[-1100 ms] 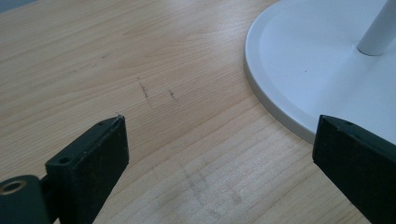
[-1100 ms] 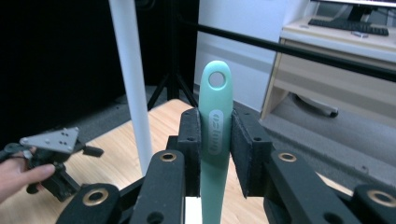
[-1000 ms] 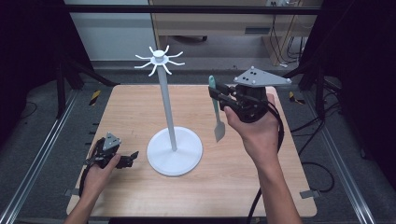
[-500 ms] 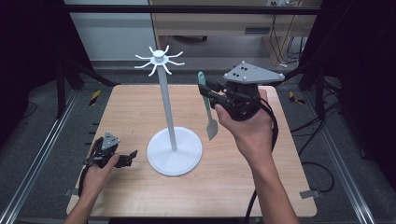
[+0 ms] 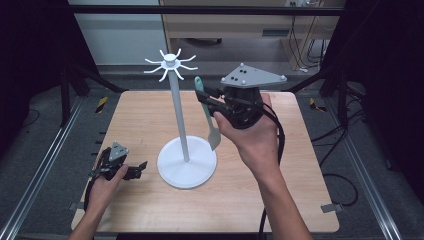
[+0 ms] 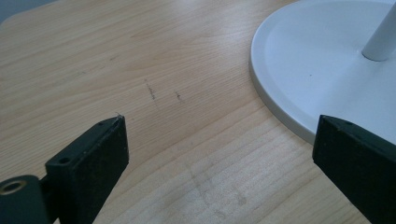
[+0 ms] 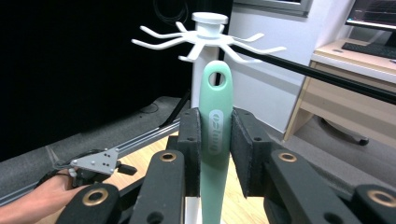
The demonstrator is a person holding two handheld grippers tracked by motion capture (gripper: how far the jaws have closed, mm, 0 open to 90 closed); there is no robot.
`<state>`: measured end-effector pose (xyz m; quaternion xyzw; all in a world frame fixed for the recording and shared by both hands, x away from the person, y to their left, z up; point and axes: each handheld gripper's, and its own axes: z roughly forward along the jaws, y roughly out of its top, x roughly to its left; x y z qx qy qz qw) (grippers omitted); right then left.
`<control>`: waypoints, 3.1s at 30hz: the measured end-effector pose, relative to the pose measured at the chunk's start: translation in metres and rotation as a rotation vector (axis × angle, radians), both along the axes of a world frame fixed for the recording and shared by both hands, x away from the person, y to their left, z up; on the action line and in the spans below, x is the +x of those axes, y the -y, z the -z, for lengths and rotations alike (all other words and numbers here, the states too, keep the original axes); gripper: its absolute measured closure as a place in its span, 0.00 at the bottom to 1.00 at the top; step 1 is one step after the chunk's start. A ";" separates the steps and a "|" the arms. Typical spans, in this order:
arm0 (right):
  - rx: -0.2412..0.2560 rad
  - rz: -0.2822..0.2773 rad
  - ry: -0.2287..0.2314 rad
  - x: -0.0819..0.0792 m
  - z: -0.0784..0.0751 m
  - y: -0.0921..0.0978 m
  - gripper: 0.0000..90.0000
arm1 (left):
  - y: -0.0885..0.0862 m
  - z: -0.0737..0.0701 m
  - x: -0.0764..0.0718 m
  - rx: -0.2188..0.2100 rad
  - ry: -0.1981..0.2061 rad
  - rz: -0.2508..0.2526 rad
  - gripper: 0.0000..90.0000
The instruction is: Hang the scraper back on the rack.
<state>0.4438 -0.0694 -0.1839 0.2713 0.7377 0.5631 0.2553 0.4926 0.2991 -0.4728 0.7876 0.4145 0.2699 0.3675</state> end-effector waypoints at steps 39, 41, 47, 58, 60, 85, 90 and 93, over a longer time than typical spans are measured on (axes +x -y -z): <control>-0.049 -0.003 -0.039 0.016 -0.005 -0.033 0.83 | 0.004 0.001 0.000 0.000 -0.011 0.023 0.04; -0.047 -0.003 -0.038 0.016 -0.004 -0.034 0.83 | 0.004 0.001 0.000 0.000 -0.012 0.024 0.04; -0.043 0.008 -0.028 0.014 -0.002 -0.035 0.82 | 0.004 0.001 0.000 0.002 -0.014 0.023 0.04; -0.032 0.026 -0.023 0.013 0.001 -0.035 0.82 | 0.004 0.001 -0.001 0.003 -0.015 0.023 0.04; -0.028 0.028 -0.020 0.013 0.001 -0.034 0.82 | 0.003 0.001 -0.001 0.003 -0.019 0.023 0.04; -0.039 0.031 -0.047 0.016 0.003 -0.032 0.78 | 0.003 0.001 0.000 0.001 -0.023 0.022 0.04; -0.041 0.036 -0.055 0.013 0.004 -0.026 0.79 | 0.003 0.001 -0.001 0.008 -0.022 0.024 0.04; -0.053 0.040 -0.055 0.012 0.003 -0.022 0.79 | 0.004 0.002 -0.001 0.008 -0.022 0.023 0.04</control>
